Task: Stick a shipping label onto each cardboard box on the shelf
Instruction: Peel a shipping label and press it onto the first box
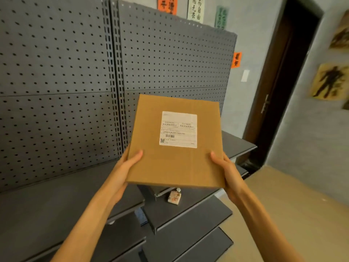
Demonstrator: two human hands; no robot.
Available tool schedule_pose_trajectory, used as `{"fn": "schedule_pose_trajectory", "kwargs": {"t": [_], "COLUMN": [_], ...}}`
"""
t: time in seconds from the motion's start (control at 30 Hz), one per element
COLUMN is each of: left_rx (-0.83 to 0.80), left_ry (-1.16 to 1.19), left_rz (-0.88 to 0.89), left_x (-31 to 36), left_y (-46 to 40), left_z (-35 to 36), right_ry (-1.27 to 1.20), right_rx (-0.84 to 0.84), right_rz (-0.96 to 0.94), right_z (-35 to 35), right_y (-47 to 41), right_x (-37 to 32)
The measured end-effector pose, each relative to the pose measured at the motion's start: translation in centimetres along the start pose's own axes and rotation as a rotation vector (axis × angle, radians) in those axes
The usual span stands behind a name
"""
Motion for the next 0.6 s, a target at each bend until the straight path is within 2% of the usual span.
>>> {"fn": "schedule_pose_trajectory", "kwargs": {"t": [0.27, 0.6], "left_rx": [-0.136, -0.223], "left_ry": [0.02, 0.023], "left_rz": [0.002, -0.004], "left_x": [-2.3, -5.8], "left_y": [-2.7, -7.5], "left_z": [11.3, 28.6], "right_ry": [0.012, 0.11], "right_rx": [0.146, 0.297], "right_rz": [-0.021, -0.091], "right_z": [-10.9, -27.4], "right_y": [0.2, -2.4], "right_x": [-0.6, -4.0]}}
Point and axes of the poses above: each hand's wrist, its own y-axis away from the middle knuckle, its own z-axis out of the palm, x = y × z, the point moved 8 cm from there along -y, towards the middle knuckle, and after that the axes turned 2 degrees about x, right-handed, at the moved point
